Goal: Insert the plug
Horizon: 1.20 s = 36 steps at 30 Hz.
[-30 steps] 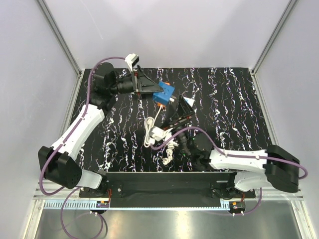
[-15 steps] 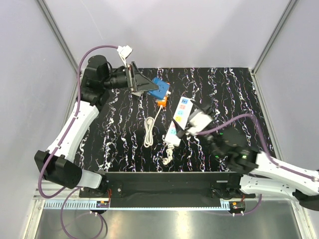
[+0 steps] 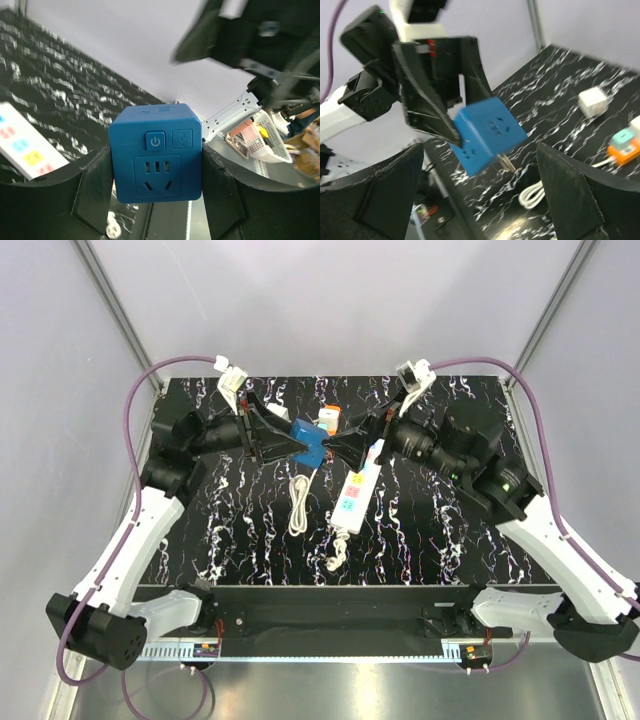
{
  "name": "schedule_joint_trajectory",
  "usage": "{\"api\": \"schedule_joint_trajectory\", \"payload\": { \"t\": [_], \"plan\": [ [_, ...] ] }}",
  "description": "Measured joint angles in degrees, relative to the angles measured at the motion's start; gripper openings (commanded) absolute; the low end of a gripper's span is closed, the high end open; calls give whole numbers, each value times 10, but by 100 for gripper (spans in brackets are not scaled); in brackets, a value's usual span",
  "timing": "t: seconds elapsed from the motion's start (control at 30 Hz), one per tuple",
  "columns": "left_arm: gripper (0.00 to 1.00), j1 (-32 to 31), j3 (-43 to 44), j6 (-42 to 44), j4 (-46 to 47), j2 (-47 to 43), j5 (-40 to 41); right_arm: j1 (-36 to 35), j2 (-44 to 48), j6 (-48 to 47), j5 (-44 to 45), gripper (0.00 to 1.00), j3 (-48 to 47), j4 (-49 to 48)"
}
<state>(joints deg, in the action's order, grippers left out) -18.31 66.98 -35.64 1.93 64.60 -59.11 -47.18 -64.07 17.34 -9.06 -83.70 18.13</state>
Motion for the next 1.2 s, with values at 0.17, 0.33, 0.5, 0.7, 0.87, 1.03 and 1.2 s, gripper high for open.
{"api": "schedule_joint_trajectory", "payload": {
  "t": [0.17, 0.33, 0.5, 0.7, 0.87, 1.03, 1.2],
  "plan": [
    [0, 0, -33, -54, 119, -5, -20, 30, -28, 67, -120, 99, -20, 30],
    [0, -6, -57, -115, 185, 1, -37, 39, -30, 80, -189, 98, -29, 40],
    [0, -14, -56, -138, 214, 0, -52, 50, -24, 77, -195, 96, -26, 44],
    [0, -19, -55, -139, 211, 0, -70, 58, -11, 67, -193, 95, -20, 50],
    [0, -23, -55, -140, 213, -1, -71, 64, -15, 69, -205, 89, -20, 49],
    [0, -31, -55, -155, 226, -1, -72, 67, -35, 75, -229, 86, -18, 49],
    [0, -33, -49, -164, 234, -1, -75, 75, -37, 80, -234, 67, -12, 40]
  ]
}}
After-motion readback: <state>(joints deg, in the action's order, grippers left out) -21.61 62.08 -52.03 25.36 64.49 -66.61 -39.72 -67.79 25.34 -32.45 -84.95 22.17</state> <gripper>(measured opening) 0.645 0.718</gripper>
